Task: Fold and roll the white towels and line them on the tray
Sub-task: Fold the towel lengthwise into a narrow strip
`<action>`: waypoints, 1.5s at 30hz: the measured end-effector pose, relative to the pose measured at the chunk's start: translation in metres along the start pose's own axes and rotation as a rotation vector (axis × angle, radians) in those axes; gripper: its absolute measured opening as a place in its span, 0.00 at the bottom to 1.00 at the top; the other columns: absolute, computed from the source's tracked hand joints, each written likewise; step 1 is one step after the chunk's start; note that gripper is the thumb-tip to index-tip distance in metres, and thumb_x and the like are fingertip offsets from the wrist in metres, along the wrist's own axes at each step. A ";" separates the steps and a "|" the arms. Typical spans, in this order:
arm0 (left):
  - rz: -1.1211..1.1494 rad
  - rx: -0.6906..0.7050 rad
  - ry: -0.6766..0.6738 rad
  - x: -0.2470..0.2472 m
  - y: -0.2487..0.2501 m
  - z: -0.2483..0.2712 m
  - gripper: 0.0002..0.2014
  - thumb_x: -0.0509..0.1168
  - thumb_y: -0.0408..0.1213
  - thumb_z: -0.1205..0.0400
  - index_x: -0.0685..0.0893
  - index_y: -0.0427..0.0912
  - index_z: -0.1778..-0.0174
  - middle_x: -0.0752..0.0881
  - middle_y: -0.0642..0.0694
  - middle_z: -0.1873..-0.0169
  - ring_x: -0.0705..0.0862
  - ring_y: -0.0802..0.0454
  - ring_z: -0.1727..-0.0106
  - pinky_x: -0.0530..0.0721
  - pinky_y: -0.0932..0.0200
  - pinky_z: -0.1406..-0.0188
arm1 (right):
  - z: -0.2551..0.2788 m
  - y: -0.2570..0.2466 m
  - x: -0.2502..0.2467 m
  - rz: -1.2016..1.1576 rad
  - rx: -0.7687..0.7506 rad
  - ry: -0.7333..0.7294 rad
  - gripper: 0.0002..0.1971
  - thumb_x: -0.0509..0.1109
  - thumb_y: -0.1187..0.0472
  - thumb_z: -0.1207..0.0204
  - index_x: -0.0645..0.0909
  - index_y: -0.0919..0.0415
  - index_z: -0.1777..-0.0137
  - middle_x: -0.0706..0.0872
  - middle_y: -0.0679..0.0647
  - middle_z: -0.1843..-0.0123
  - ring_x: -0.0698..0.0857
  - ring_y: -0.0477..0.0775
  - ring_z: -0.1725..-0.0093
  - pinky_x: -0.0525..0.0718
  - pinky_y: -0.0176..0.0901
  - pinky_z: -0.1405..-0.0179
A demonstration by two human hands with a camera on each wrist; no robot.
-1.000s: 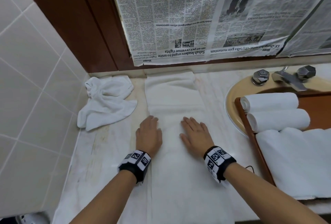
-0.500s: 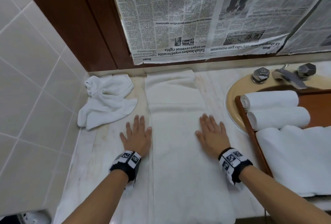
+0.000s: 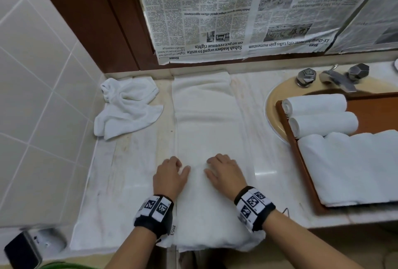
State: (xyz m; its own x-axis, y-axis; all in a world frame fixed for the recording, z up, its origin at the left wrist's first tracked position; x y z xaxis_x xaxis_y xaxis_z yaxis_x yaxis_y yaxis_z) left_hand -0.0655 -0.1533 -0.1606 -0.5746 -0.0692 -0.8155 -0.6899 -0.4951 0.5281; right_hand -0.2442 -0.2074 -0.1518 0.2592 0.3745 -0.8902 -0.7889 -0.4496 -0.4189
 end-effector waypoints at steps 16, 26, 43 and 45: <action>0.185 -0.171 -0.012 -0.003 -0.024 0.031 0.07 0.65 0.39 0.20 0.80 0.45 0.64 0.82 0.53 0.70 0.81 0.50 0.63 0.74 0.60 0.63 | -0.038 -0.074 0.031 0.026 0.038 -0.024 0.18 0.63 0.45 0.18 0.78 0.59 0.42 0.80 0.55 0.42 0.81 0.59 0.44 0.81 0.53 0.48; 0.150 -0.121 -0.056 0.000 -0.035 0.051 0.08 0.72 0.48 0.24 0.87 0.48 0.59 0.87 0.52 0.63 0.85 0.52 0.58 0.84 0.57 0.55 | -0.053 -0.076 0.040 0.014 0.194 -0.077 0.12 0.64 0.53 0.22 0.81 0.61 0.50 0.84 0.56 0.51 0.84 0.60 0.52 0.78 0.47 0.58; 0.208 -0.094 -0.054 0.000 -0.035 0.056 0.12 0.72 0.54 0.26 0.86 0.49 0.60 0.86 0.53 0.68 0.85 0.54 0.61 0.85 0.54 0.57 | -0.052 -0.086 0.032 -0.101 0.275 -0.070 0.08 0.65 0.62 0.29 0.73 0.61 0.68 0.81 0.55 0.64 0.80 0.60 0.64 0.77 0.46 0.63; 0.228 -0.100 -0.068 -0.001 -0.036 0.054 0.11 0.72 0.54 0.25 0.86 0.49 0.61 0.87 0.53 0.69 0.86 0.54 0.62 0.86 0.55 0.57 | -0.049 -0.090 0.029 -0.157 0.237 -0.013 0.07 0.65 0.61 0.29 0.79 0.65 0.62 0.85 0.57 0.62 0.83 0.62 0.61 0.84 0.53 0.59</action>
State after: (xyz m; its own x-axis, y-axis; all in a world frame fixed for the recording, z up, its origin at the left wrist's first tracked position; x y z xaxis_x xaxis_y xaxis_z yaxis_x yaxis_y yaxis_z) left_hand -0.0642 -0.0885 -0.1660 -0.7407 -0.1319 -0.6587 -0.4942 -0.5573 0.6673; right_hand -0.1382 -0.1962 -0.1484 0.3828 0.4355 -0.8147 -0.8481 -0.1841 -0.4968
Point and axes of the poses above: each hand's wrist, its own z-axis away from the middle knuckle, its own x-axis out of the palm, y = z × x, the point moved 5 cm from there along -z, towards the middle knuckle
